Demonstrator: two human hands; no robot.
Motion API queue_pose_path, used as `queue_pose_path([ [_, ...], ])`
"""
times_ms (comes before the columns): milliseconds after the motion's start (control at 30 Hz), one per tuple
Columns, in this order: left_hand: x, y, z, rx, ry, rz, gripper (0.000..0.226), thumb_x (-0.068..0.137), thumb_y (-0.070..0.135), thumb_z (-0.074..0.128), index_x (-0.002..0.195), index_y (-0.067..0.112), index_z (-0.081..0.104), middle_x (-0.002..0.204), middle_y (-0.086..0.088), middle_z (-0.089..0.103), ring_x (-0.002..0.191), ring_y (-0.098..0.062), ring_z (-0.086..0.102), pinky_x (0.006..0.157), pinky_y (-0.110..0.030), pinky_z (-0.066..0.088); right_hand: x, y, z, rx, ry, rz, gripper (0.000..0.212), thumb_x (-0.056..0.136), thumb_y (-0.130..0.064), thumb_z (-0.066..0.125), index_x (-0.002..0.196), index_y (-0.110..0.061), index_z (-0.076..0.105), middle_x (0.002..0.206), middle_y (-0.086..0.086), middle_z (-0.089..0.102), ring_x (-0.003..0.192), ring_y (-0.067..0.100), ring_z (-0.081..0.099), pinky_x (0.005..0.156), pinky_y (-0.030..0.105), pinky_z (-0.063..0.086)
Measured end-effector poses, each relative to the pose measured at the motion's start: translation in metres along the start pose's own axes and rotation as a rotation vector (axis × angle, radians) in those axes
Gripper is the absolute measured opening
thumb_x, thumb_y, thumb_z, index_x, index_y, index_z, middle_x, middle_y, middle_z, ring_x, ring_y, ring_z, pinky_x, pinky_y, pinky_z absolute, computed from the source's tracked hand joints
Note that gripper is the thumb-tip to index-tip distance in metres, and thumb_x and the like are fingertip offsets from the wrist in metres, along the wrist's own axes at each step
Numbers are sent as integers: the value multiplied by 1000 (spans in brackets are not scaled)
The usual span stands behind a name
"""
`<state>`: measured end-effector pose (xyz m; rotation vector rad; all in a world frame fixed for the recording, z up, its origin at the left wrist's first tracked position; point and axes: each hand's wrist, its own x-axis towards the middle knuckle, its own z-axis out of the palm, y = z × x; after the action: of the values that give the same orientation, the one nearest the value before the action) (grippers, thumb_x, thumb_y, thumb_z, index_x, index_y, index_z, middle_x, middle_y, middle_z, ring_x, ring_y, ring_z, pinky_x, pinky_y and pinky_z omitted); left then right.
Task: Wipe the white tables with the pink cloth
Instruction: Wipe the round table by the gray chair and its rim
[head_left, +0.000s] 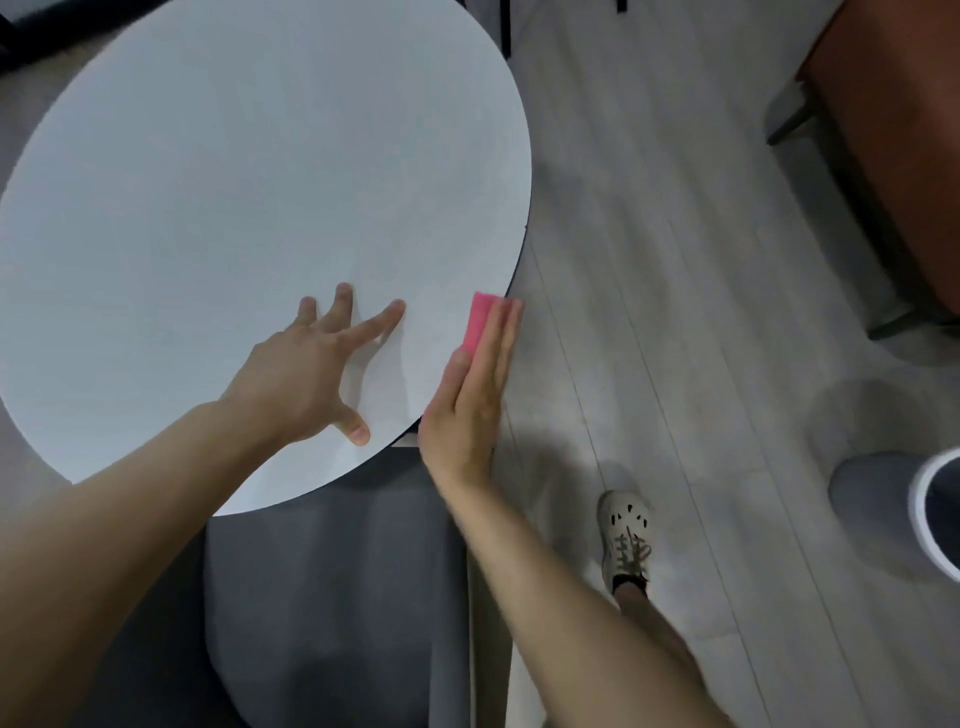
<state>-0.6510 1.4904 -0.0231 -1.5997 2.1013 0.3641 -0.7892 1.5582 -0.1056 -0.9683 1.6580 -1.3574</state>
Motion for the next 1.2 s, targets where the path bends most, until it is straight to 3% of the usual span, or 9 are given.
queue_pose_path([
  [100, 1, -1, 1, -1, -7, 3, 158, 60, 47, 105, 158, 69, -18, 181, 4, -5, 164, -35, 12, 101, -58, 57, 107, -1, -24, -35, -72, -1, 56, 118, -16, 34, 172, -18, 20, 181, -2, 15, 164, 9, 17, 130, 18, 20],
  [300, 0, 0, -6, -36, -105, -8, 140, 74, 52, 96, 162, 66, -12, 181, 3, -5, 164, -33, 13, 108, -52, 54, 173, -19, -25, -32, -111, 47, 56, 117, -17, 33, 172, -18, 22, 177, -1, 27, 161, 16, 29, 124, 18, 24],
  [400, 14, -1, -13, -69, 31, -11, 83, 102, 49, 66, 165, 63, 14, 163, -3, 46, 130, -33, 56, 99, -48, 55, 106, -1, -23, 29, -73, 84, 60, 118, -24, 35, 172, -27, 12, 177, -4, 25, 159, 19, 34, 128, 43, 36],
  [500, 51, 21, -20, -116, 406, -139, 56, 111, 29, 50, 165, 38, 38, 117, -9, 74, 99, -39, 67, 79, -49, 57, 60, 4, -18, 126, -58, 137, 59, 116, -27, 39, 167, -46, 14, 171, -18, 30, 149, 4, 44, 116, 27, 47],
  [567, 84, 44, -26, -241, 569, -91, 50, 110, 22, 54, 160, 20, 50, 123, -14, 70, 112, -42, 64, 85, -54, 57, 81, 1, -20, 133, -52, 86, 55, 117, -25, 39, 167, -40, 21, 168, -24, 33, 146, -9, 41, 113, 14, 43],
  [733, 200, 56, -54, -310, 504, -131, 57, 116, 36, 31, 172, 25, 26, 173, -10, 34, 164, -34, 22, 130, -66, 19, 239, -17, -29, -88, -214, -21, 51, 117, -25, 40, 167, -23, 36, 174, -7, 36, 158, 11, 36, 129, 39, 33],
  [933, 230, 51, -41, -277, 571, -132, 56, 117, 43, 16, 172, 37, 23, 183, 2, 15, 170, -23, 5, 131, -69, 5, 192, 0, -28, -92, -179, -164, 52, 119, -22, 37, 170, -18, 30, 178, -8, 23, 165, 12, 22, 132, 38, 29],
  [1033, 229, 49, -39, -266, 591, -149, 56, 117, 44, 17, 172, 38, 25, 183, 4, 15, 170, -20, 4, 132, -68, 6, 154, 13, -40, -46, -260, -141, 58, 119, -22, 39, 173, -29, 18, 180, -13, 13, 166, 12, 15, 129, 20, 26],
  [1200, 229, 48, -35, -259, 598, -147, 57, 117, 46, 16, 172, 38, 25, 183, 5, 14, 170, -17, 3, 132, -67, 8, 301, -8, -11, -74, -413, -94, 53, 118, -25, 35, 171, -24, 28, 179, -7, 20, 164, 2, 15, 124, 8, 12],
])
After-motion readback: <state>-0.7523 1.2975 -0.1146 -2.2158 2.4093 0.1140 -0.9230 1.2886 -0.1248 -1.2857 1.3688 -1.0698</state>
